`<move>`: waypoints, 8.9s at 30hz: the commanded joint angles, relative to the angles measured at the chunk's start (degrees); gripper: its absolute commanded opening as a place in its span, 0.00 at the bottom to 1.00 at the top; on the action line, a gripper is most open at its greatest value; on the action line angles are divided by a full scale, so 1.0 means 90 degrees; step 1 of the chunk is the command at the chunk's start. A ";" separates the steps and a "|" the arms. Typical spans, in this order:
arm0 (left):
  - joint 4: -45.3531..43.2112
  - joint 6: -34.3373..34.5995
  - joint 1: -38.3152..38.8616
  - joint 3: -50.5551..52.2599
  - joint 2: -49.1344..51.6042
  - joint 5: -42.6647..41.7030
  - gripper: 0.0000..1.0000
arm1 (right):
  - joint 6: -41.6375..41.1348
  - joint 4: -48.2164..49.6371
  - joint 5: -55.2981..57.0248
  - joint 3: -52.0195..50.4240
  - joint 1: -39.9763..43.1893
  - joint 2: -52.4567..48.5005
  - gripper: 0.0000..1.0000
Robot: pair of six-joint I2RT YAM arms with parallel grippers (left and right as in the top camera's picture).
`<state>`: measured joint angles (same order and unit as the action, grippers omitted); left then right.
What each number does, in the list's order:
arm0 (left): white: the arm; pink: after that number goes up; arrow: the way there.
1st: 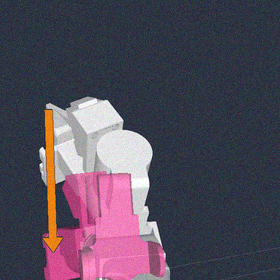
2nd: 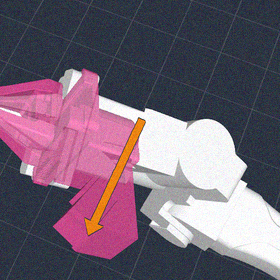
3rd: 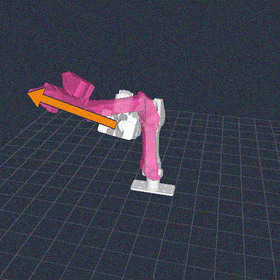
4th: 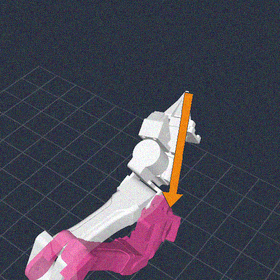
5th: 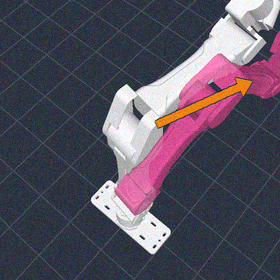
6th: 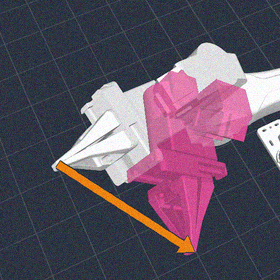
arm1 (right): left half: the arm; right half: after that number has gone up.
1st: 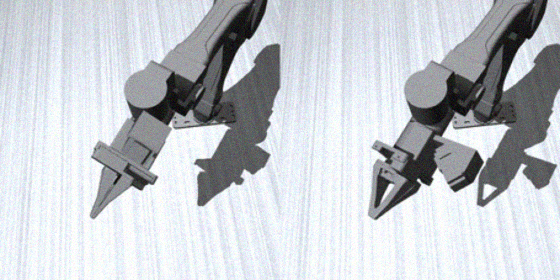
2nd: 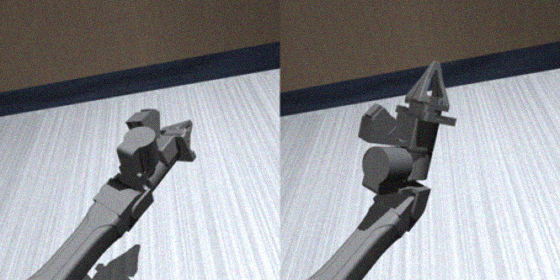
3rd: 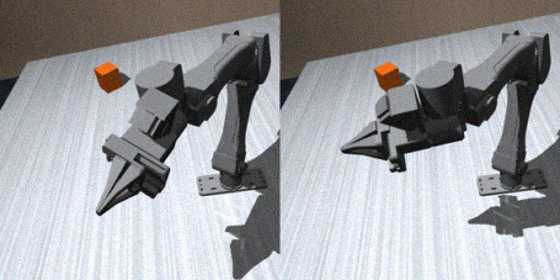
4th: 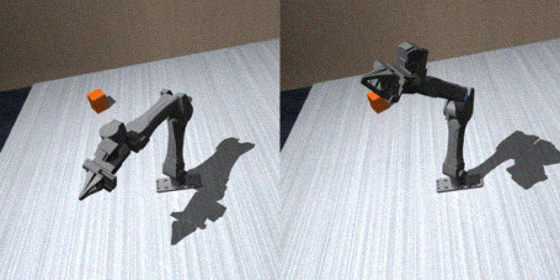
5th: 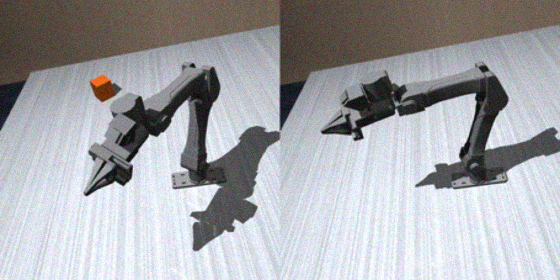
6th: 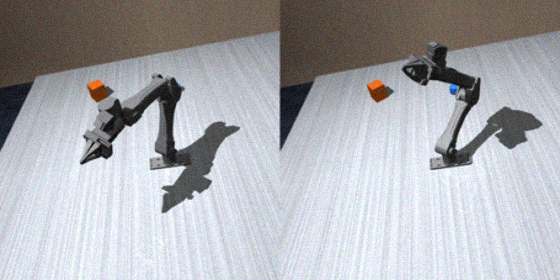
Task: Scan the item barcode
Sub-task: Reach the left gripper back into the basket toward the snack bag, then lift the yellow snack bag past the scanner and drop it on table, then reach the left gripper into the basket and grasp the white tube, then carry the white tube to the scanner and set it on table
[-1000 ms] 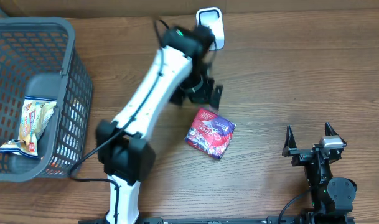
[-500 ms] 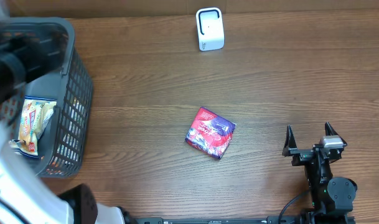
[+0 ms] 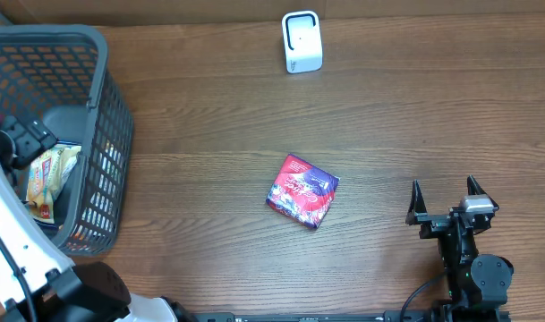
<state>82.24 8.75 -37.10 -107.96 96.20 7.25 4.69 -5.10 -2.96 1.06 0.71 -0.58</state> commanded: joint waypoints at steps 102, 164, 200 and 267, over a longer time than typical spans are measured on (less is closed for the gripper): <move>-0.0971 0.1032 0.5583 0.1008 -0.1236 -0.1766 1.00 | -0.0022 0.0044 0.0039 -0.0063 -0.0012 0.0046 1.00; 0.1620 -0.0799 -0.0355 -0.2518 0.3296 -0.1906 0.91 | -0.0022 0.0044 0.0039 -0.0063 -0.0012 0.0046 1.00; 0.0187 -0.0321 0.0435 0.0092 0.3339 -0.0576 0.04 | -0.0022 0.0044 0.0039 -0.0063 -0.0012 0.0046 1.00; 0.0272 0.0267 0.0423 -0.3784 0.2317 -0.2562 0.04 | -0.0022 0.0044 0.0039 -0.0063 -0.0012 0.0046 1.00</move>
<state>83.35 10.37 -33.47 -133.88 122.41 -5.78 4.69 -5.15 -2.96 1.06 0.71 -0.62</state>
